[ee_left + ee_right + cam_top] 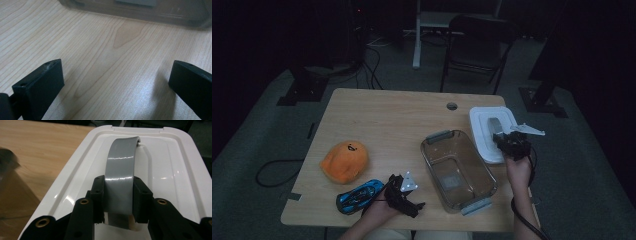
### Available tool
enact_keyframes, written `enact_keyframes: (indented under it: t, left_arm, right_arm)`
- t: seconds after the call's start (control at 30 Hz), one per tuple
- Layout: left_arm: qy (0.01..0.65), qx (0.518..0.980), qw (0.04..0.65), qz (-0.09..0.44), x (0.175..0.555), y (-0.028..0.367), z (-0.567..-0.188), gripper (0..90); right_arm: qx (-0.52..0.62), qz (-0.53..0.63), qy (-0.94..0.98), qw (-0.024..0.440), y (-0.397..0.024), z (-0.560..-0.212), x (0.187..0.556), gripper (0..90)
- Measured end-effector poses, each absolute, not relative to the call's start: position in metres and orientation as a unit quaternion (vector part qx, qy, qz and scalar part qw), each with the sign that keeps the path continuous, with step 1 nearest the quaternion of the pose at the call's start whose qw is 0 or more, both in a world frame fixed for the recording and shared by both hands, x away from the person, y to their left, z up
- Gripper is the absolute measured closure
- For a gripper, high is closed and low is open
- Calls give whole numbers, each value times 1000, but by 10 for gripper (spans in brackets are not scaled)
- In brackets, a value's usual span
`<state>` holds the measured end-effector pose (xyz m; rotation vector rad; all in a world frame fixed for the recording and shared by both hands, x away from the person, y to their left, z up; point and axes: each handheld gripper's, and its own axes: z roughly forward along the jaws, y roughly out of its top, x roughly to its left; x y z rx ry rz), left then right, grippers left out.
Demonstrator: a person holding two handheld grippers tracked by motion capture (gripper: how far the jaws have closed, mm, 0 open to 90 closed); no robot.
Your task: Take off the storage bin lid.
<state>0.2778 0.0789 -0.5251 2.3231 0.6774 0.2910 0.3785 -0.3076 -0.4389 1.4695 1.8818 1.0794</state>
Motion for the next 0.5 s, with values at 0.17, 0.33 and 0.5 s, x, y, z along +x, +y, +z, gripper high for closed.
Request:
enact_keyframes:
  t: [0.17, 0.33, 0.5]
  left_arm:
    - [261, 895, 345, 112, 278, 79, -525, 4]
    - [261, 895, 345, 112, 278, 79, -525, 4]
    - [261, 895, 345, 112, 278, 79, -525, 4]
  right_arm:
    - [549, 388, 699, 244, -306, -458, 386, 675]
    - [553, 382, 701, 236, -305, -468, 392, 675]
    - [557, 383, 699, 233, -302, -481, 395, 675]
